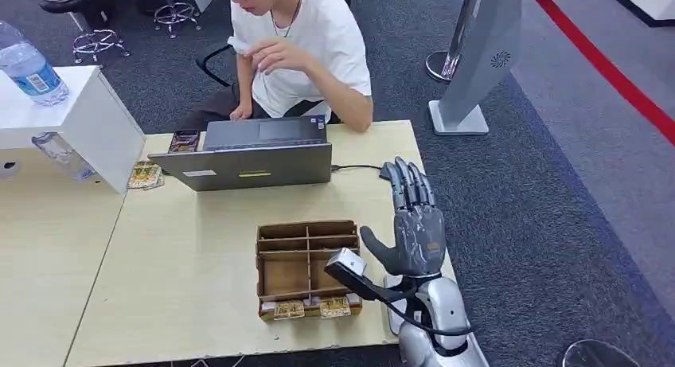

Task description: Pass the card to the sensor for recognition and then transmit it.

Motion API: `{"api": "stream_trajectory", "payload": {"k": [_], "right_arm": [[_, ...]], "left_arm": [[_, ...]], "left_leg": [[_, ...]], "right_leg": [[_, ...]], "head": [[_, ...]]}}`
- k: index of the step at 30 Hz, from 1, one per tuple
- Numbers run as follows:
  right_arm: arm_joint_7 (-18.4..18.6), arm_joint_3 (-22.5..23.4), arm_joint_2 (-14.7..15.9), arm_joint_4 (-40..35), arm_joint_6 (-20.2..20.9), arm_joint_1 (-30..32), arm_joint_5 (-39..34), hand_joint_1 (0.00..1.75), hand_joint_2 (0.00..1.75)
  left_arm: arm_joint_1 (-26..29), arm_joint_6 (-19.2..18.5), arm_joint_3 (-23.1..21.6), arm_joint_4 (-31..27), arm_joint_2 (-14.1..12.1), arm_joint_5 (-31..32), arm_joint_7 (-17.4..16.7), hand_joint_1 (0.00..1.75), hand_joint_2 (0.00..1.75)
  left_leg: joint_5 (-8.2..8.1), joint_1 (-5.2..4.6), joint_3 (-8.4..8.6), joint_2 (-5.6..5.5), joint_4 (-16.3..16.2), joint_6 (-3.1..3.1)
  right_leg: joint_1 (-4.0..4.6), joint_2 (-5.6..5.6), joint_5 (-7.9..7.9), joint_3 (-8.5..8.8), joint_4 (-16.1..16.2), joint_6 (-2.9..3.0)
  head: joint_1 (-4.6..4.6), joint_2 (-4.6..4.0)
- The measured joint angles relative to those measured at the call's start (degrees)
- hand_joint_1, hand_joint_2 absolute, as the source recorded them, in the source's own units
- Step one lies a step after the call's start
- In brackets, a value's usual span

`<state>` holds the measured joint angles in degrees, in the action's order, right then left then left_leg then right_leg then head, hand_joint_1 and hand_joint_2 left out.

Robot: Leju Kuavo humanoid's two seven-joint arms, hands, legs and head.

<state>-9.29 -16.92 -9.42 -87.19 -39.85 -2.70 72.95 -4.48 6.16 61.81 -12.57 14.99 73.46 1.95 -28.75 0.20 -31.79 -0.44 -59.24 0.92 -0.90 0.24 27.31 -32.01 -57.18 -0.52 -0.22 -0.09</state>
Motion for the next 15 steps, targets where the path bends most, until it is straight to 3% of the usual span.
{"api": "stream_trajectory", "payload": {"k": [7,15], "right_arm": [[-2.47,-4.33,1.95,-0.77,0.68,1.1,-7.23,0.0,1.75],[-3.3,-5.86,2.64,-1.25,1.27,1.58,-7.95,0.0,1.75]], "left_arm": [[-0.01,0.02,-0.02,0.0,-0.02,-0.28,0.44,0.0,0.0],[-0.01,0.02,0.0,0.0,-0.02,-0.28,0.46,0.0,0.0]], "left_leg": [[0.0,0.0,0.0,0.0,0.0,0.0],[0.0,0.0,0.0,0.0,0.0,0.0]], "right_leg": [[0.0,0.0,0.0,0.0,0.0,0.0],[0.0,0.0,0.0,0.0,0.0,0.0]], "head": [[0.0,0.0],[0.02,0.0]]}}
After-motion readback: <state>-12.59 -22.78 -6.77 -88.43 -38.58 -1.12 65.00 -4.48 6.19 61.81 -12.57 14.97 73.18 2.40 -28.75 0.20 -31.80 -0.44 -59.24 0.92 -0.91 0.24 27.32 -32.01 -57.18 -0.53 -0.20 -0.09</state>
